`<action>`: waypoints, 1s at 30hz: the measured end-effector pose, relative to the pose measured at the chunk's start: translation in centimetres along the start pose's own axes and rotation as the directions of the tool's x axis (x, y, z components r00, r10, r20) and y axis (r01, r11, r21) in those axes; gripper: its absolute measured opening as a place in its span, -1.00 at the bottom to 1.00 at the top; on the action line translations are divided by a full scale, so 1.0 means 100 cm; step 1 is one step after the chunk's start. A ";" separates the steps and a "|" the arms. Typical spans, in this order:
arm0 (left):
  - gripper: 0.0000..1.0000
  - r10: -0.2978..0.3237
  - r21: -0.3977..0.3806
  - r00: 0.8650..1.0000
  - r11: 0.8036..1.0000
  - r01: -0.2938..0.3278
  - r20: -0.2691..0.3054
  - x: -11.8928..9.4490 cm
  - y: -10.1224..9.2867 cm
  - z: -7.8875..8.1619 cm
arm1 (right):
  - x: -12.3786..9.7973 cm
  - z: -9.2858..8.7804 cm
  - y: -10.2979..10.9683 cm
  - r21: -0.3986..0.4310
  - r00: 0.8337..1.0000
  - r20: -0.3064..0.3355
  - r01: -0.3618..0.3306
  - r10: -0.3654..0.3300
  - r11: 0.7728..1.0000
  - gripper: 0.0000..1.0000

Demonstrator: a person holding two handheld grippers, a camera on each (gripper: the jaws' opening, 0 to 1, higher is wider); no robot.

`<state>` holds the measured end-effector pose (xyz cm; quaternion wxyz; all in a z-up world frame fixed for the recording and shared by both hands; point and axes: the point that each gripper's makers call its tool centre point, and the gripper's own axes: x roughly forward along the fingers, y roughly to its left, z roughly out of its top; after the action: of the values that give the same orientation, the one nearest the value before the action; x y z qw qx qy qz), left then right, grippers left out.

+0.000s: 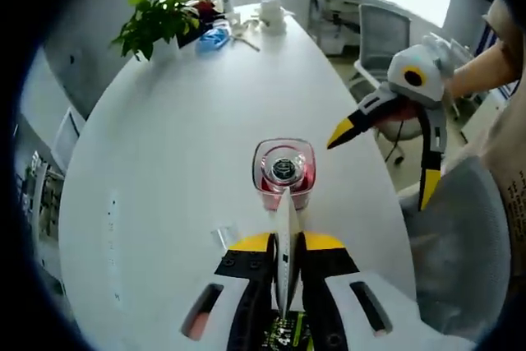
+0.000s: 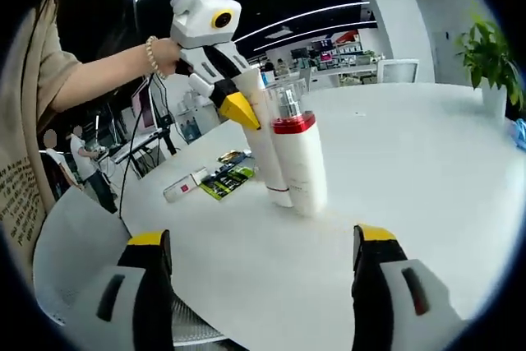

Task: Arrange the skincare products in the storage area until every visible bottle or jar stands upright without overlapping.

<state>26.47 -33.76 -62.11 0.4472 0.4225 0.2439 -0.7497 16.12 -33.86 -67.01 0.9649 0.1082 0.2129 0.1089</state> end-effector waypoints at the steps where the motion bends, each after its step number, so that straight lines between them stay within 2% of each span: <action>1: -0.84 0.001 -0.004 1.000 1.000 -0.001 -0.001 0.000 0.001 0.000 | 0.000 0.000 -0.001 0.002 1.000 0.001 0.005 -0.005 1.000 0.84; 7: -0.81 -0.013 0.022 1.000 1.000 0.013 0.006 0.000 -0.003 0.003 | 0.000 0.003 -0.002 0.006 1.000 0.008 0.006 -0.006 1.000 0.84; 21: -0.83 0.006 -0.013 1.000 1.000 -0.005 0.010 -0.004 -0.001 0.005 | 0.000 0.000 0.000 0.014 1.000 0.005 0.005 -0.005 1.000 0.84; 30: -0.84 0.005 -0.003 1.000 1.000 -0.005 -0.008 -0.004 0.004 0.001 | 0.001 0.000 0.000 0.017 1.000 0.006 0.006 -0.006 1.000 0.84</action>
<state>26.88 -33.80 -61.70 0.4486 0.4255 0.2458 -0.7465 16.20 -33.82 -67.04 0.9650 0.1160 0.2111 0.1040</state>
